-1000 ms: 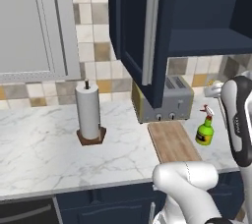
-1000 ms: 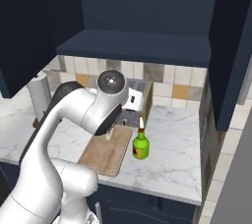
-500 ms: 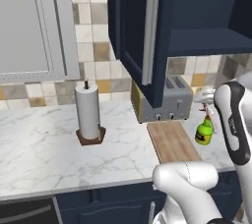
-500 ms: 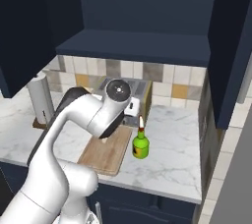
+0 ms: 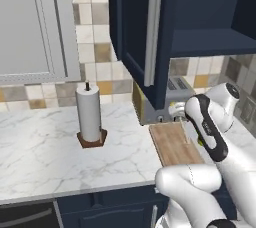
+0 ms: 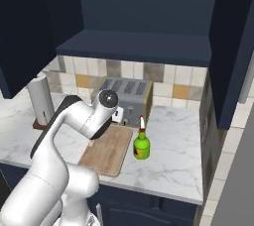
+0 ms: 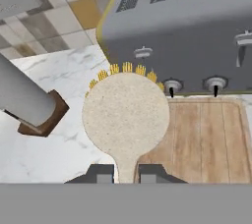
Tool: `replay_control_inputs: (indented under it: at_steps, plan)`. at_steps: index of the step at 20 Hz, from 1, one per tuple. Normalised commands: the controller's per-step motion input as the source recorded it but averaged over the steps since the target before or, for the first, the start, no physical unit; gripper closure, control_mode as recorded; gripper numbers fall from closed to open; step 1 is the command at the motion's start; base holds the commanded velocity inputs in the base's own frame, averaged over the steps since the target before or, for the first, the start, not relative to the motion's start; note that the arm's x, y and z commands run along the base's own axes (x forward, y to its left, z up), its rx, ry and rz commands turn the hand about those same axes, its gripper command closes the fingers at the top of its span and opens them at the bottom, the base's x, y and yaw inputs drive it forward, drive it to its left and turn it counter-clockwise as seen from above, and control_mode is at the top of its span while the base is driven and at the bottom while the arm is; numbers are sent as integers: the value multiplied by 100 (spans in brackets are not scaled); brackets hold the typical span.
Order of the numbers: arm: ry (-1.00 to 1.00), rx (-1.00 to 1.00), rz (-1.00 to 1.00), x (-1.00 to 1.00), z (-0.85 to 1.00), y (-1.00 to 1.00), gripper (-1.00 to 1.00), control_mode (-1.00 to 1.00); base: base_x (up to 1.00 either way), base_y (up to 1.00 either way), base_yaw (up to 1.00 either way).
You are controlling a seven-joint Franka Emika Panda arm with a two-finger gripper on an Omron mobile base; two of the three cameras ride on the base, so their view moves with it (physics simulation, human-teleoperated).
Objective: Grab the spray bottle from the cabinet, then place it next to the cutting board for sanitizing. Then grab the dish brush from the countertop next to the sink and place it next to the cutting board.
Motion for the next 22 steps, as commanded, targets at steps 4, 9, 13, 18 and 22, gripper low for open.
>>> replay_control_inputs:
  at_steps: [4, 9, 13, 18, 22]
  plan:
    - [13, 1, 1, 53, -61, 62, 100, -100, 0, 0, 0]
    - [10, 2, 7, 37, -56, 46, 100, -100, 0, 0, 0]
    - [4, 0, 5, 38, -37, 42, 100, -100, 0, 0, 0]
    - [8, 0, 0, 34, -20, 37, 100, -100, 0, 0, 0]
    - [6, 0, 6, 11, -36, 3, 100, -100, 0, 0, 0]
